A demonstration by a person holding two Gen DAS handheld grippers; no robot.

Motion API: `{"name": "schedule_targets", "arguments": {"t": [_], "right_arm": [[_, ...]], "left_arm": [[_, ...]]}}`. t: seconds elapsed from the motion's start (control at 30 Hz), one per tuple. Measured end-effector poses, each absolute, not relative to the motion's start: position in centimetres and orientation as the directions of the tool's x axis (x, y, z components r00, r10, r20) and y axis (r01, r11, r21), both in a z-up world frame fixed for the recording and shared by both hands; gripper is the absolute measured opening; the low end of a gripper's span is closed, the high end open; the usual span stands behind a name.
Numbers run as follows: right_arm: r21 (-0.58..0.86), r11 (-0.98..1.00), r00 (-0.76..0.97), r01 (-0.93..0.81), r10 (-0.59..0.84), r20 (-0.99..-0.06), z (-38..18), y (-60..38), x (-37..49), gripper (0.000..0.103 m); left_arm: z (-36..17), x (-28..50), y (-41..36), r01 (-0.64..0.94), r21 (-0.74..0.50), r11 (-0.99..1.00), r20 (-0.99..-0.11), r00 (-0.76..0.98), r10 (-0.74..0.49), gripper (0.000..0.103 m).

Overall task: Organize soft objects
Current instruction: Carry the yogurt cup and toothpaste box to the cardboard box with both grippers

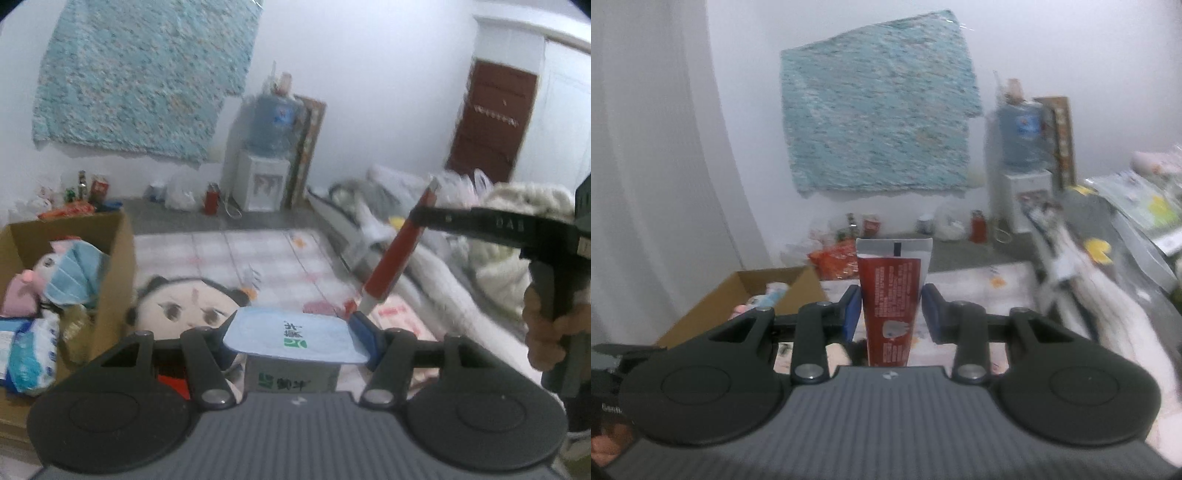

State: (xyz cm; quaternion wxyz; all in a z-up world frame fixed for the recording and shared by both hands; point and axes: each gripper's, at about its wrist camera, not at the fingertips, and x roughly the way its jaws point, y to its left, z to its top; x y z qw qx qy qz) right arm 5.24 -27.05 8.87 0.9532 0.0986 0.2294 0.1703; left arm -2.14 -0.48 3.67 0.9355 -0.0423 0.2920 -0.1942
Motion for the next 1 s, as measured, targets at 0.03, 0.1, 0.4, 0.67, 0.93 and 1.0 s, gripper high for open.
{"name": "schedule_targets", "arguments": {"t": [0.03,0.1,0.4,0.67,0.93,1.0], "right_arm": [[0.266,0.917,0.833,-0.297,0.385,-0.398,9.4,-26.4,5.4,0.034],[0.269,0.902,0.82,-0.337,0.422,-0.387,10.7,-24.7,5.6,0.034],[0.269,0.789,0.717,-0.553,0.615,-0.33,14.7,-14.0,7.6,0.034],[0.333,0.665,0.575,-0.669,0.747,-0.335,16.1,-3.3,11.0,0.034],[0.406,0.621,0.44,-0.67,0.773,-0.457,12.7,4.7,14.0,0.034],[0.401,0.627,0.414,-0.668,0.761,-0.5,11.6,6.1,13.9,0.034]], "left_arm": [[4.1,-2.3,0.3,0.328,-0.199,0.923,-0.519,0.764,-0.383,0.056],[5.0,-2.6,1.8,0.309,-0.216,0.926,-0.501,0.779,-0.377,0.056],[6.9,-4.1,10.3,0.119,-0.259,0.958,-0.45,0.863,-0.229,0.056],[6.5,-3.8,18.9,-0.066,-0.29,0.955,-0.441,0.895,-0.072,0.056],[3.9,-3.2,24.5,-0.159,-0.33,0.931,-0.46,0.888,-0.012,0.056],[3.0,-2.9,25.4,-0.166,-0.345,0.924,-0.468,0.884,-0.016,0.056]]}}
